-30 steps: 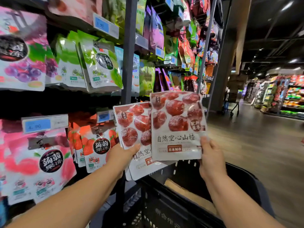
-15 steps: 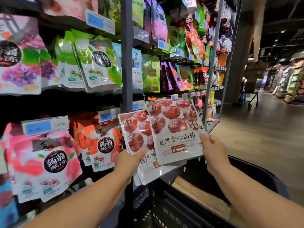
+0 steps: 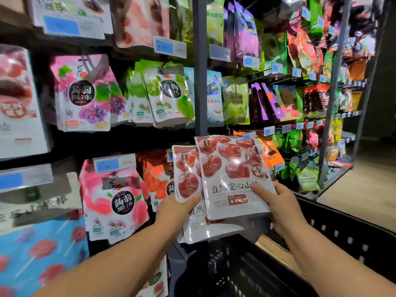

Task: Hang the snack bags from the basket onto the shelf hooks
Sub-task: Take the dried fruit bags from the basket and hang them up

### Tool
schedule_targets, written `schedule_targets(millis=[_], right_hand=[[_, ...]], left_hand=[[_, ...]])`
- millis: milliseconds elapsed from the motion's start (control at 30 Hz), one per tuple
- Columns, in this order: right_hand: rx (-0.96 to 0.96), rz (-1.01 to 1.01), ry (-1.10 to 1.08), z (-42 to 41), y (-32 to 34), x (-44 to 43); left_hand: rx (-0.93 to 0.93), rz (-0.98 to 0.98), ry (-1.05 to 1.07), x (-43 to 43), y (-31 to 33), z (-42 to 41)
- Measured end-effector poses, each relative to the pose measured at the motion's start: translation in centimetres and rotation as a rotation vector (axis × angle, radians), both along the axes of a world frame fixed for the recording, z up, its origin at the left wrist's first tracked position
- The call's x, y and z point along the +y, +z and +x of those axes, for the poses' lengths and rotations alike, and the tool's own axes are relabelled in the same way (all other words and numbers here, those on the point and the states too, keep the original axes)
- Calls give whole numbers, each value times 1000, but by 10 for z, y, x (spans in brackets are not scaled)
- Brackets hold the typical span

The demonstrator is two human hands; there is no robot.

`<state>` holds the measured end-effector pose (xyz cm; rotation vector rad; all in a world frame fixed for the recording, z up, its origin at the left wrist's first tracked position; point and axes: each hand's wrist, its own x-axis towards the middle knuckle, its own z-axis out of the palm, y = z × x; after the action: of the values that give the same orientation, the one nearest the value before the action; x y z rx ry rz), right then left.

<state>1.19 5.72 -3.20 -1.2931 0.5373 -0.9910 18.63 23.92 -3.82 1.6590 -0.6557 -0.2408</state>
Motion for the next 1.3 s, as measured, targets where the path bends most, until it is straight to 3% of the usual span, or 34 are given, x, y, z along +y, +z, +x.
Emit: schedule_targets(millis=[400, 700, 1100, 1300], right_hand=[[-44, -170, 120, 12, -3, 46], [92, -334, 229, 18, 29, 62], [-51, -414, 300, 67, 63, 107], [-131, -427, 456, 120, 70, 140]], left_hand=[[-39, -13, 184, 73, -1, -10], [-14, -113, 287, 109, 21, -25], [-59, -206, 478, 168, 57, -15], [-145, -185, 565, 213, 61, 17]])
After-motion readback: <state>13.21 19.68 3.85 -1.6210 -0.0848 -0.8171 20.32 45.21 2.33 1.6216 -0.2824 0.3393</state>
